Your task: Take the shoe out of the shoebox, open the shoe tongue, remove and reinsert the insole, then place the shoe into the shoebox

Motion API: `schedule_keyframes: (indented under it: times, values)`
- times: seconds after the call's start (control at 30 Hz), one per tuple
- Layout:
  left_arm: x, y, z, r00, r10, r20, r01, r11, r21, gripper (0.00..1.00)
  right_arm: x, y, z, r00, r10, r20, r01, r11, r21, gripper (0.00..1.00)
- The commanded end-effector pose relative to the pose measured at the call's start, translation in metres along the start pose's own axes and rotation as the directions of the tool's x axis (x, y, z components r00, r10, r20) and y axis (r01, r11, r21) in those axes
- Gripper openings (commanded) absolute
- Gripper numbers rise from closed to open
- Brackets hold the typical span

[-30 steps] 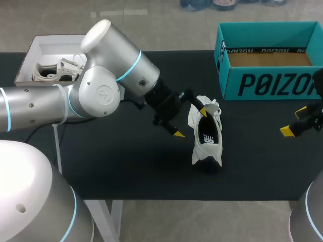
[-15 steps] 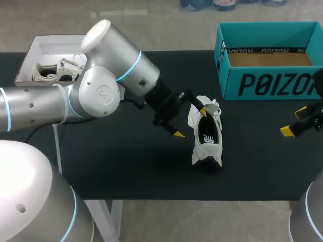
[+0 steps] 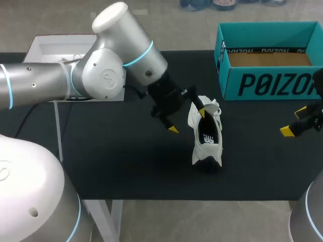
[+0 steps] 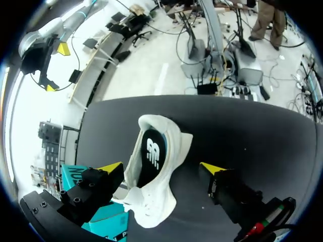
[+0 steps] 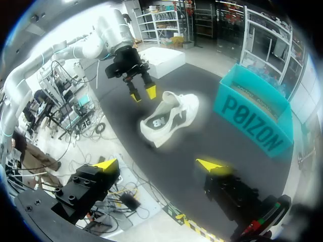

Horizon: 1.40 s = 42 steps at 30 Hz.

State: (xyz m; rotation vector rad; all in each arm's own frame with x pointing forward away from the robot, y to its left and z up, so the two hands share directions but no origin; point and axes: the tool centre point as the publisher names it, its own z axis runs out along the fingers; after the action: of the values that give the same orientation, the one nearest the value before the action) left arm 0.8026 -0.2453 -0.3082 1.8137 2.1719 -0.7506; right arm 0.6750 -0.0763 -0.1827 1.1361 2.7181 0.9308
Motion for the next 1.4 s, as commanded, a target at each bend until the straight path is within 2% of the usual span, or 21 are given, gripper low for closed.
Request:
schedule_keyframes:
  times: [0.03,0.2,0.63,0.87,1.2,1.4]
  values:
    - [-0.015,0.008,0.012,0.988,0.009,-0.152,-0.012,1.000,-0.017,0.00,0.003,-0.004,-0.001,1.000,0.001,0.007,-0.001,1.000,-0.005,1.00]
    - [-0.016,0.010,0.021,0.979,0.020,-0.203,-0.028,0.999,-0.038,0.00,0.003,-0.004,-0.001,1.000,0.001,0.007,-0.001,1.000,-0.005,1.00]
    - [-0.033,0.001,0.049,0.967,0.057,-0.250,-0.064,0.998,-0.020,0.00,0.003,-0.004,-0.001,1.000,0.001,0.007,-0.001,1.000,-0.005,1.00]
    - [-0.037,0.001,0.074,0.949,0.073,-0.308,-0.087,0.996,-0.029,0.00,0.003,-0.004,-0.001,1.000,0.001,0.007,-0.001,1.000,-0.005,1.00]
    - [-0.027,0.008,0.114,0.917,0.060,-0.395,-0.071,0.997,-0.015,0.00,0.003,-0.004,-0.001,1.000,0.001,0.007,-0.001,1.000,-0.005,1.00]
    - [-0.015,0.011,0.137,0.881,0.048,-0.471,-0.063,0.998,-0.016,0.00,0.003,-0.004,-0.001,1.000,0.001,0.007,-0.001,1.000,-0.005,1.00]
